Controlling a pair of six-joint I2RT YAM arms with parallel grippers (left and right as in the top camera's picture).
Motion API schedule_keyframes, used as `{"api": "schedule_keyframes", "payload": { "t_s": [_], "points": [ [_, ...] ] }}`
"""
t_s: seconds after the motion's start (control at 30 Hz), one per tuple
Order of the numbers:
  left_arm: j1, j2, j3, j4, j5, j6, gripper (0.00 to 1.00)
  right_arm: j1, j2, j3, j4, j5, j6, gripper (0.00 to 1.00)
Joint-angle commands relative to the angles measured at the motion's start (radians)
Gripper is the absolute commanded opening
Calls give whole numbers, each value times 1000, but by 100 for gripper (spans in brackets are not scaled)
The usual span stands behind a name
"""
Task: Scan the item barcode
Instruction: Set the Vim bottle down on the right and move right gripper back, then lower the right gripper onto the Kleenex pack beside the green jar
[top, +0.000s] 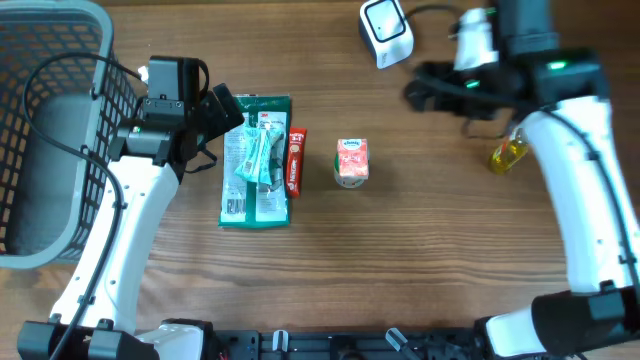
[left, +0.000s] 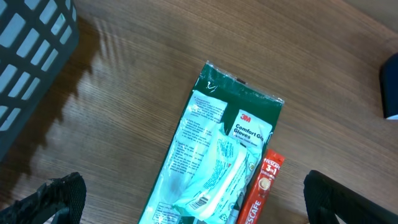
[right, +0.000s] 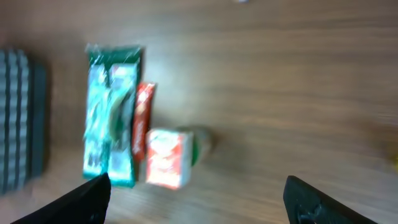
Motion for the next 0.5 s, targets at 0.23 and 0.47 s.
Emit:
{"api": "schedule_keyframes", "payload": {
  "t_s": [0.23,0.47],
  "points": [
    [3,-4,13,0,-6,1,100,332,10,-225,135,233,209,82],
    [3,-4,13,0,-6,1,100,290,10,-330,243,161,123,68]
  ]
}}
